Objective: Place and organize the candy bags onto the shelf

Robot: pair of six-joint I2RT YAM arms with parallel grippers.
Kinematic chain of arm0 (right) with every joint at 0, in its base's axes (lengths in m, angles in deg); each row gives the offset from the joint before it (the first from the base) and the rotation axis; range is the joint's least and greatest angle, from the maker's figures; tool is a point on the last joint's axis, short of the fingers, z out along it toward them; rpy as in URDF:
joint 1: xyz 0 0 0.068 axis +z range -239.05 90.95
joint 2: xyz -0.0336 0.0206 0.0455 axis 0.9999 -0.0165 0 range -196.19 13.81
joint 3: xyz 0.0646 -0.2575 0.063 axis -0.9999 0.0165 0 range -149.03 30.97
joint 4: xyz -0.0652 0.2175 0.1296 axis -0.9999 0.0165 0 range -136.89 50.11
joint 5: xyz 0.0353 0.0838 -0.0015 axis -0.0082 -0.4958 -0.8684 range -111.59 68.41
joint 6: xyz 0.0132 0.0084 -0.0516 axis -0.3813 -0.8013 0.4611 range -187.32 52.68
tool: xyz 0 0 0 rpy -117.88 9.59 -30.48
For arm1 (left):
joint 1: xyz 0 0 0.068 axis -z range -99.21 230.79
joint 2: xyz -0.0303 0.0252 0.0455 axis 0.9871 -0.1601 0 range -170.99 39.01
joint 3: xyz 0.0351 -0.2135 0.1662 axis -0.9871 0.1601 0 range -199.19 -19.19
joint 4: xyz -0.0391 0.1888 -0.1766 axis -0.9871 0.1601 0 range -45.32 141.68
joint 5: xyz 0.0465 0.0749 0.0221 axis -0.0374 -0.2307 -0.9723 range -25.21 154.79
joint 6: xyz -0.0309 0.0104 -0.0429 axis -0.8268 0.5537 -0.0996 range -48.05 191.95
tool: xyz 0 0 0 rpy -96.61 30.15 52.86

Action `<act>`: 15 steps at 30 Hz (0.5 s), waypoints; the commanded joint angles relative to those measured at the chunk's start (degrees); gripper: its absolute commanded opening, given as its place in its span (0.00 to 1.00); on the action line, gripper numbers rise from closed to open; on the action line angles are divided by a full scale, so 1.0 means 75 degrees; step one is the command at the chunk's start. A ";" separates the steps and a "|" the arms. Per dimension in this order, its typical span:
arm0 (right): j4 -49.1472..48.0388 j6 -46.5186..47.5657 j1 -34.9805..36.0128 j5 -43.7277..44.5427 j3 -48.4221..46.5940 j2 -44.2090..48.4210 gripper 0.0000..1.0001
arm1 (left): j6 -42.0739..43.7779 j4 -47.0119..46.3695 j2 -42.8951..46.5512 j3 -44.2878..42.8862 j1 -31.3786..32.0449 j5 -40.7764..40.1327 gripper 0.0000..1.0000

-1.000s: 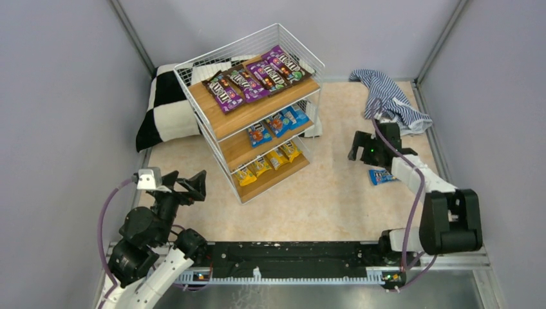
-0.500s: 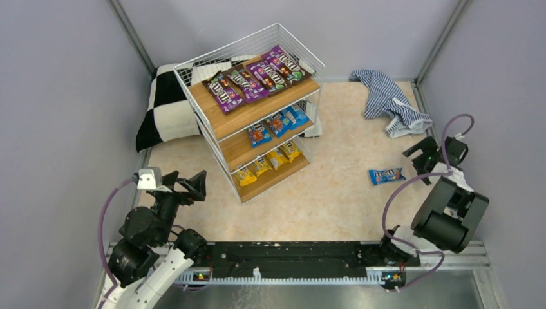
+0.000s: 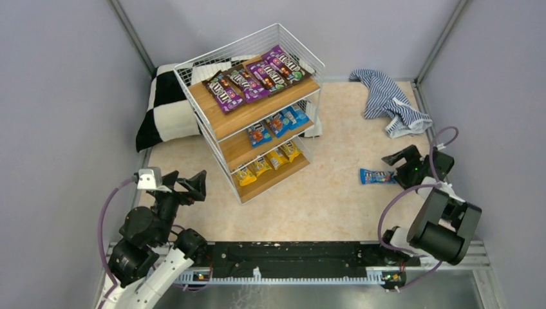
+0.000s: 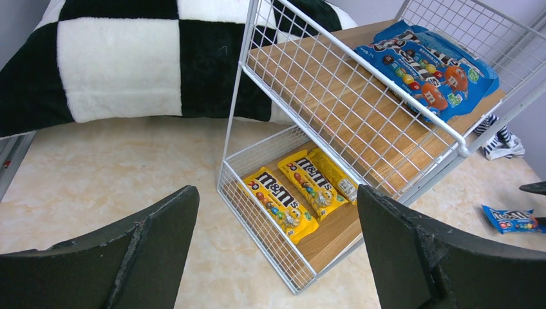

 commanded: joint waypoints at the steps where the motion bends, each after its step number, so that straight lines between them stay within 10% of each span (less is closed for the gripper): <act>1: 0.0319 -0.0022 0.0733 -0.0480 0.0501 0.0914 0.91 | 0.0136 -0.0342 -0.0016 0.0035 -0.0014 0.0059 0.99; 15: 0.1443 0.0723 0.0779 -0.0574 0.0719 0.1194 0.84 | 0.0122 -0.0329 0.0095 0.0044 -0.0020 0.0033 0.98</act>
